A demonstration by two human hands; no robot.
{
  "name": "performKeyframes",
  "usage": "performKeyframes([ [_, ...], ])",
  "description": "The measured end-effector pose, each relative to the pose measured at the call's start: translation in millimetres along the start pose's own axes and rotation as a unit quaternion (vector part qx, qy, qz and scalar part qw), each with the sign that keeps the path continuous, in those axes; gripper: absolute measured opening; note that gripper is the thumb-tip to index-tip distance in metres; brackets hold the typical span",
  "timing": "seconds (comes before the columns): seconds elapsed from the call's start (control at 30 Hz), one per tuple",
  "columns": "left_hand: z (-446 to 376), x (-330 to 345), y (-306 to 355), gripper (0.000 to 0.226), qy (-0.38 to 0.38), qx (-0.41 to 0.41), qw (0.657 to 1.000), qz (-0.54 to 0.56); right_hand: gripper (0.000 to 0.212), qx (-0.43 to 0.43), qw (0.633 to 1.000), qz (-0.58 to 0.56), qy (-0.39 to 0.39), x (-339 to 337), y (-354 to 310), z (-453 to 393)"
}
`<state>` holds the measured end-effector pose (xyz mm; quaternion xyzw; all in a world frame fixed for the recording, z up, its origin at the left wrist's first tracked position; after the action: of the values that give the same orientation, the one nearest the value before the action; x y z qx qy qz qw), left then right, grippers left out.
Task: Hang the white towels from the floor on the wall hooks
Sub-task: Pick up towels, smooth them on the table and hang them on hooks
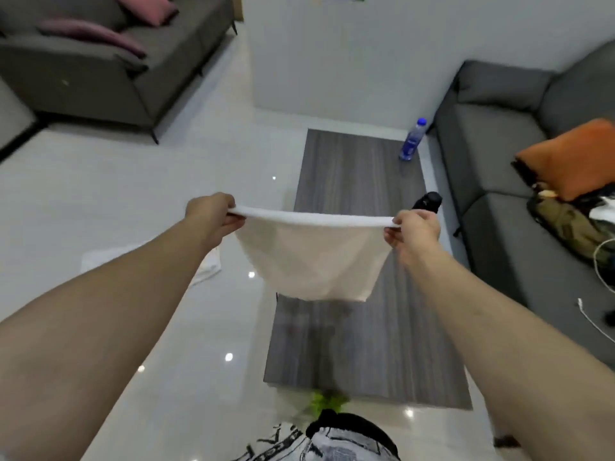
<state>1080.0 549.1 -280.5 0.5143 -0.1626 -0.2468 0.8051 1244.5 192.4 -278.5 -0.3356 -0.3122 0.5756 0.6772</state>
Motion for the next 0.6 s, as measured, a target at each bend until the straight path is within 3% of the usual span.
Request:
performKeyframes([
  [0.1, 19.2, -55.5, 64.7, 0.020, 0.027, 0.085, 0.996, 0.023, 0.028, -0.107, 0.993, 0.034, -0.031, 46.0, -44.7, 66.4],
  [0.23, 45.7, -151.6, 129.7, 0.031, 0.087, 0.180, 0.979, 0.031, 0.037, -0.234, 0.957, 0.117, -0.128, 127.0, -64.6, 153.1],
  [0.3, 63.3, -203.0, 151.2, 0.035, 0.119, 0.217, 0.969, 0.009, 0.045, -0.317, 0.912, 0.215, -0.147, 170.4, -62.1, 198.4],
  [0.37, 91.5, -255.0, 171.9, 0.044, 0.163, 0.264, 0.948, -0.073, 0.048, -0.413, 0.841, 0.322, -0.139, 212.8, -55.1, 243.5],
  [0.43, 119.7, -307.4, 187.6, 0.044, 0.215, 0.299, 0.917, -0.151, 0.047, -0.479, 0.784, 0.364, -0.151, 255.0, -44.2, 285.1],
  [0.6, 168.4, -452.9, 205.6, 0.027, 0.360, 0.312, 0.858, -0.193, 0.024, -0.559, 0.724, 0.340, -0.219, 358.0, -11.9, 383.3],
])
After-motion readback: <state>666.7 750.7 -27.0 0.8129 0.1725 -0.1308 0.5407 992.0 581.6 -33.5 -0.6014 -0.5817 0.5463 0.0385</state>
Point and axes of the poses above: each hand's wrist, its own z-axis away from the middle knuckle, its own x-axis out of the palm, y = z × x, the point moved 8 cm from there along -z, towards the middle knuckle, and after that the axes turned 8 degrees about x, right-handed, at the moved point
